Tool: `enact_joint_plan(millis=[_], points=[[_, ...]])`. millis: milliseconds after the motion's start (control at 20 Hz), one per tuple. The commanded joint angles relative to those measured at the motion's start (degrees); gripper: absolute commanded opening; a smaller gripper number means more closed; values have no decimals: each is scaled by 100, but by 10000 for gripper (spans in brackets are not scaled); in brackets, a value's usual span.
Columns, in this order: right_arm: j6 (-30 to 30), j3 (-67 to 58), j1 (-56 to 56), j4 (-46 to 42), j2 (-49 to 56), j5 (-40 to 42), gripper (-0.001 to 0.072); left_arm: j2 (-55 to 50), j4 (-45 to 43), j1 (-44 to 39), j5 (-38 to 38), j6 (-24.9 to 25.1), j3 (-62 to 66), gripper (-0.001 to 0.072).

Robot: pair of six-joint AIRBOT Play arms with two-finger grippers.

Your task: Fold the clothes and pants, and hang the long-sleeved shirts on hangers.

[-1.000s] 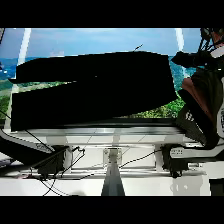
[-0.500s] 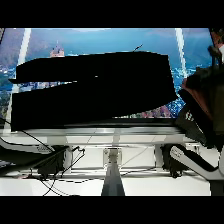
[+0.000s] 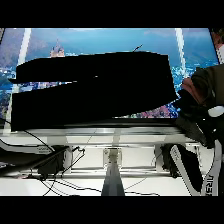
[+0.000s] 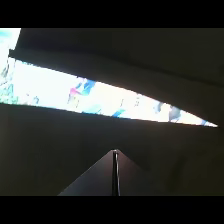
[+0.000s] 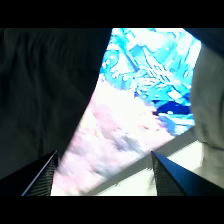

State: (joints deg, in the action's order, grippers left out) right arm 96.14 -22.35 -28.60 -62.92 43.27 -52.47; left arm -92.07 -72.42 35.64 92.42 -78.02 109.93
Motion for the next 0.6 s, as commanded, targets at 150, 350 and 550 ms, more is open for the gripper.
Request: enact_joint_plan(millis=[150,350,550], points=[[-17,555,-26,1657,699,1683,619,116,-264,17,44,-59,-308,8],[-1106,555,-26,2787,1217,1947,600,588,-1193,46,-26,-151,-1067,8],[-2400,487,-26,3357,1491,1934,540,1403,-1287,525,-538,-144,-2503,10]])
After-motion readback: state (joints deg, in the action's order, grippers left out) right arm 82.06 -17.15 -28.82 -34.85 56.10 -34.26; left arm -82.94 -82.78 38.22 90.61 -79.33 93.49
